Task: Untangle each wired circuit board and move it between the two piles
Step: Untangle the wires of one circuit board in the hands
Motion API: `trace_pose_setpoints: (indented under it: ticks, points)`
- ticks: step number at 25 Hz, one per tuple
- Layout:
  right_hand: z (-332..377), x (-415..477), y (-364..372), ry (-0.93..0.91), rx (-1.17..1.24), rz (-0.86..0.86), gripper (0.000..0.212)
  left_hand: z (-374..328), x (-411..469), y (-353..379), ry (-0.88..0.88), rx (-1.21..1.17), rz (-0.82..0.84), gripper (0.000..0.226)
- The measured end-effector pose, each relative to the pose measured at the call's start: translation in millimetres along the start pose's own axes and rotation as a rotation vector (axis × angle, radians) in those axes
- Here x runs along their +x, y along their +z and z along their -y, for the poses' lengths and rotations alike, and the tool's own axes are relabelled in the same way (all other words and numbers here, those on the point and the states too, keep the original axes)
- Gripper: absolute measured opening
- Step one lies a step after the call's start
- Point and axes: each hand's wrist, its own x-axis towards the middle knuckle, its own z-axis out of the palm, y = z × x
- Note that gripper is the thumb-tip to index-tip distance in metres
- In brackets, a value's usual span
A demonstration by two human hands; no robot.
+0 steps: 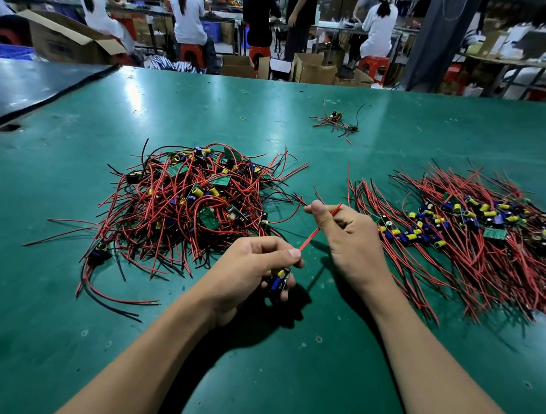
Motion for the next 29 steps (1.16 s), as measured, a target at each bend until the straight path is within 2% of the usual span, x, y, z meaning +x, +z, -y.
trace_pose_setpoints:
  ticks: [3,5,6,9,10,12,15,19,22,26,29]
  points:
    - [-5.3,3.3,-5.2,-0.035,-0.083,-0.095,0.062,-0.4,0.3,2.3,-0.003,0.004,0.01,0.015]
    - [-5.1,4.4,-3.1,0.045,-0.022,-0.107,0.054,0.0,1.1,3.4,0.004,0.012,0.0,0.015]
    - [-3.4,5.7,-0.2,0.146,0.103,-0.098,0.056,0.1,1.6,3.6,0.007,0.013,-0.007,0.015]
    - [8.4,8.0,4.1,0.543,0.701,0.016,0.071,0.7,1.6,3.7,0.012,0.007,-0.021,0.017]
    - [9.9,8.7,3.4,0.623,0.825,0.05,0.072,1.1,1.2,3.8,0.014,0.011,-0.03,0.017]
    - [10.4,8.3,0.7,0.674,0.921,0.108,0.069,1.4,0.6,4.7,0.017,0.033,-0.06,0.016]
    - [11.5,6.0,0.5,0.628,0.854,0.122,0.072,0.2,1.2,7.5,-0.016,0.002,-0.121,0.033]
    - [14.2,6.6,1.3,0.562,0.763,-0.005,0.078,-5.0,5.1,7.4,-0.079,-0.191,-0.138,0.064]
    - [14.7,7.0,0.8,0.533,0.756,-0.053,0.079,-7.4,6.5,5.4,-0.064,-0.288,-0.107,0.074]
    - [12.7,6.6,0.8,0.511,0.73,-0.049,0.076,-7.4,7.2,2.7,-0.062,-0.306,-0.079,0.081]
    - [13.2,4.6,1.5,0.492,0.643,0.0,0.064,-4.2,9.3,1.6,-0.043,-0.306,-0.076,0.086]
